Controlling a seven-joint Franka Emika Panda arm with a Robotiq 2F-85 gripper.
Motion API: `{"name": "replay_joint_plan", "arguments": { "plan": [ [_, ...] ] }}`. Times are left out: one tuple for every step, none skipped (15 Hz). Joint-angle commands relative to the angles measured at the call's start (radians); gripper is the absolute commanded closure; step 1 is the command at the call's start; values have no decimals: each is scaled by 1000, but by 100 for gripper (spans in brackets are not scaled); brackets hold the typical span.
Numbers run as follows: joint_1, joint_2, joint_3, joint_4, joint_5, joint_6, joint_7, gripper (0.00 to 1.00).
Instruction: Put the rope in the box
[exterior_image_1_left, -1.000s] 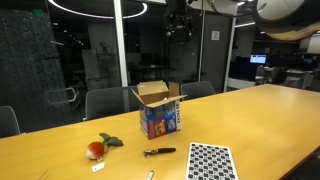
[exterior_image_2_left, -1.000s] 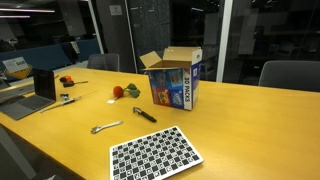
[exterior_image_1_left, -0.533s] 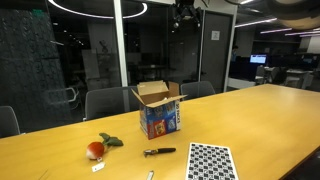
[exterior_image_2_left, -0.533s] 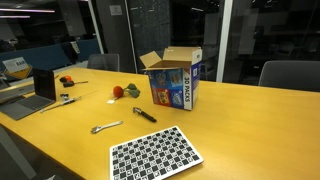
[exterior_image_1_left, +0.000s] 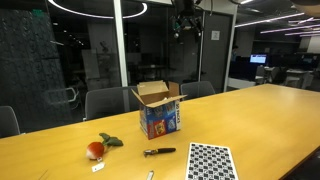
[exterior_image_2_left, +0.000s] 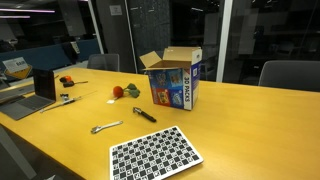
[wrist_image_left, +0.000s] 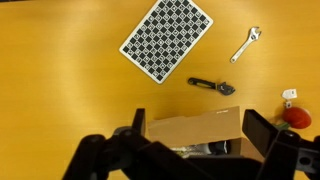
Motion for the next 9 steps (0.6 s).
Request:
{"name": "replay_joint_plan", "arguments": {
  "plan": [
    [-27,-108,-1,-247,50,156,70,0],
    [-31,-118,-3,-297,55,189,84,0],
    [-34,-129,-4,-349,60,223,96,0],
    [-40,-139,-5,-400,65,254,104,0],
    [-45,-148,-6,-453,65,285,107,0],
    [-50,-156,-8,-506,63,308,112,0],
    [-57,-166,-9,-560,69,335,114,0],
    [-62,-177,-11,-613,73,363,119,0],
    [-68,-189,-12,-667,80,395,120,0]
  ]
}}
